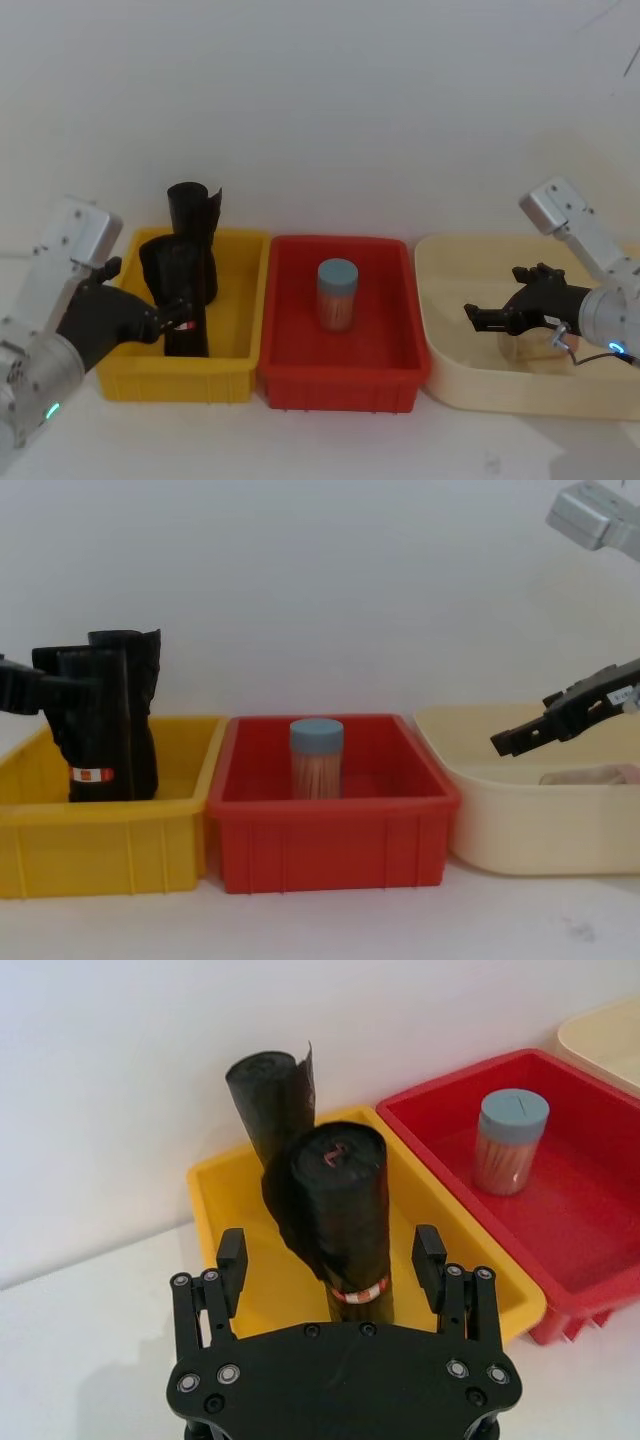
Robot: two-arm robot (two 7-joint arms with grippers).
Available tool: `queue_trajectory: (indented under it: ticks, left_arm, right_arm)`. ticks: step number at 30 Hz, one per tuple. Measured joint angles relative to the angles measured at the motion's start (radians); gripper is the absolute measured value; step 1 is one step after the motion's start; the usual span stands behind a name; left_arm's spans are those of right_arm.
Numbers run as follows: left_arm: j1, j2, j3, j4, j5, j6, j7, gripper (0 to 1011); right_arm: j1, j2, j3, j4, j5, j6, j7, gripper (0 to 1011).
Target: Pick up the garbage bag with the one hand and transfer it to the other hand.
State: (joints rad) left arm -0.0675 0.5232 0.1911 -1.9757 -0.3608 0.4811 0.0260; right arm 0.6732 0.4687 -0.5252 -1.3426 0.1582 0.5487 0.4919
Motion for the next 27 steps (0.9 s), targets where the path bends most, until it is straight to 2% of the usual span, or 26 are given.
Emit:
queue_trajectory:
  ticks: [12, 27]
  left_arm:
    - [-0.103, -0.028, 0.017, 0.089, -0.010, 0.012, -0.049, 1001]
    - [-0.208, -0.084, 0.033, 0.190, -0.061, 0.104, -0.101, 1001]
  right_arm:
    - [0.000, 0.000, 0.000, 0.000, 0.000, 0.000, 0.000, 1001]
    - [0.000, 0.000, 0.000, 0.000, 0.000, 0.000, 0.000, 1001]
